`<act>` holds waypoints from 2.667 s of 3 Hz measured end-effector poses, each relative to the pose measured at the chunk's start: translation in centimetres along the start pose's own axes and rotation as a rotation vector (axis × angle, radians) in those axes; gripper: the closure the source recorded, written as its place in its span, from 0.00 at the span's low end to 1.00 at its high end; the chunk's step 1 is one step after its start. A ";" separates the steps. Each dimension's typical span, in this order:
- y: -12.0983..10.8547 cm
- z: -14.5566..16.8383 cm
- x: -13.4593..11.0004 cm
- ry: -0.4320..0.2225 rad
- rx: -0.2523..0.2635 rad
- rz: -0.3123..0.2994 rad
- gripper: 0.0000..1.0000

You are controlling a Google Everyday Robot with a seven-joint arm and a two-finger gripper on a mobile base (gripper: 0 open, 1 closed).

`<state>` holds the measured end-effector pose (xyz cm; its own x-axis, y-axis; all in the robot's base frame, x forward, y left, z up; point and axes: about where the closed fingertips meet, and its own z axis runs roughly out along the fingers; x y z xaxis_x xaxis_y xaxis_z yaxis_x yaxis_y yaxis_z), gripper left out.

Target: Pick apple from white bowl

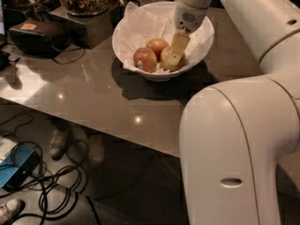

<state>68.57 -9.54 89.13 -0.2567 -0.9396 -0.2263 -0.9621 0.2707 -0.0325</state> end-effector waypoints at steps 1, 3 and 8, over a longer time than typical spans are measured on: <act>0.2 0.9 0.1 -0.010 -0.028 0.000 0.38; 0.1 2.3 -0.1 -0.014 -0.063 0.005 0.39; -0.1 1.5 -1.0 -0.029 -0.019 0.004 1.00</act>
Offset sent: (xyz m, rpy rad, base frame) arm -0.0254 -0.0096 -0.0151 -0.0009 0.1639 0.0285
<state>69.02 -8.35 87.91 -0.2582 -0.9319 -0.2546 -0.9627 0.2703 -0.0131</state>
